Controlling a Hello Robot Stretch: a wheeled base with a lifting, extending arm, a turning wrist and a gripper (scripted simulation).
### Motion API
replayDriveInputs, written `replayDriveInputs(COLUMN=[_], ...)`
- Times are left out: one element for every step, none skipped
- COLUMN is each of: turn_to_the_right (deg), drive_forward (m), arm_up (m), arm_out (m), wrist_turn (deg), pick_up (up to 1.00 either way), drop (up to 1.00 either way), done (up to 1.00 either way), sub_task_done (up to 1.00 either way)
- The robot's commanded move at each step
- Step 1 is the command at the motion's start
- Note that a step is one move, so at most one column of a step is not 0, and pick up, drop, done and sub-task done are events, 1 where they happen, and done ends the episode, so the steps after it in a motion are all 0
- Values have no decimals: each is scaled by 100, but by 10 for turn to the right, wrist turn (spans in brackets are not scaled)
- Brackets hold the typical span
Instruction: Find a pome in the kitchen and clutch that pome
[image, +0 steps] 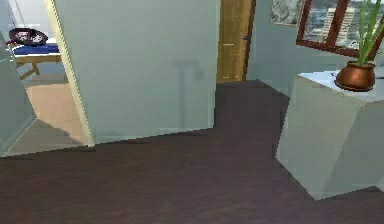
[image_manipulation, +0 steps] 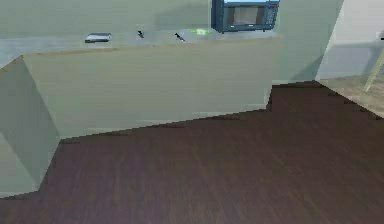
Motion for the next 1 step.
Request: replayDriveInputs(turn_to_the_right=[0], drive_forward=[20], arm_up=[0], arm_out=[0], wrist_turn=[0], pick_up=[0], drop=[0], done=[0], sub_task_done=[0])
